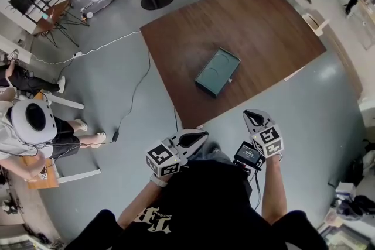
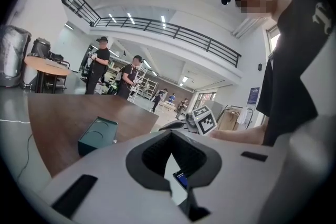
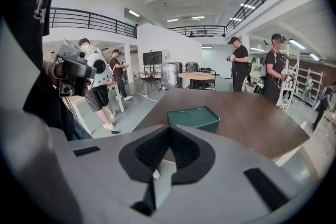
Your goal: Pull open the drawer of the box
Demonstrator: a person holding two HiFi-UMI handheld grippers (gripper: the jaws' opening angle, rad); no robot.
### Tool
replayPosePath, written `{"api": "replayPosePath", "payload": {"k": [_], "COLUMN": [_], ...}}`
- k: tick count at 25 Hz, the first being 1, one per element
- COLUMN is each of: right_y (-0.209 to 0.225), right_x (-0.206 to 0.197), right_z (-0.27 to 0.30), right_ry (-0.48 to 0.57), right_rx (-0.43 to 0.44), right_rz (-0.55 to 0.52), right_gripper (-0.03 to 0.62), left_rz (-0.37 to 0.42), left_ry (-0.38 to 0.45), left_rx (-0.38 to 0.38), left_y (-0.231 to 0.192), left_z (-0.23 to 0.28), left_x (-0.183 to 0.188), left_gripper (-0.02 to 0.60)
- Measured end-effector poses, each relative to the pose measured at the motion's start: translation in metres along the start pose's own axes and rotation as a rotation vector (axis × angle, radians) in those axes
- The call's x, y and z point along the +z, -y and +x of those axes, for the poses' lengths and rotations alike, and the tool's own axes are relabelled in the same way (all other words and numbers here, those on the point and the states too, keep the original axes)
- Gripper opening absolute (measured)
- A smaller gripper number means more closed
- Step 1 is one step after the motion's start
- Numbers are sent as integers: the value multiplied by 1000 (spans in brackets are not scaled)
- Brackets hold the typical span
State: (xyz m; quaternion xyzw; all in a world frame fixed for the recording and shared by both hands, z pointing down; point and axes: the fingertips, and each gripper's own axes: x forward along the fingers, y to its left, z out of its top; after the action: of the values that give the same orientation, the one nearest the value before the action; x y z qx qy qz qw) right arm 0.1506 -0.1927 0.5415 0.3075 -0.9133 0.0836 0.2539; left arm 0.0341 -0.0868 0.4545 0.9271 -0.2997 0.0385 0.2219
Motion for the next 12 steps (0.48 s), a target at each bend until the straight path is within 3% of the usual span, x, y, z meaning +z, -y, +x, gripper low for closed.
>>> {"api": "replayPosePath", "payload": {"k": [12], "right_y": [40], "right_x": [-17], "right_z": [85], "right_ry": [-46], "right_rx": [3], "right_rz": [-65], "right_gripper": [20], "left_rz": [-18], "left_ry": [37], "left_rx": [46], "left_y": [-28], "left_z": [2], "left_x": [-9], "left_gripper": [5]}}
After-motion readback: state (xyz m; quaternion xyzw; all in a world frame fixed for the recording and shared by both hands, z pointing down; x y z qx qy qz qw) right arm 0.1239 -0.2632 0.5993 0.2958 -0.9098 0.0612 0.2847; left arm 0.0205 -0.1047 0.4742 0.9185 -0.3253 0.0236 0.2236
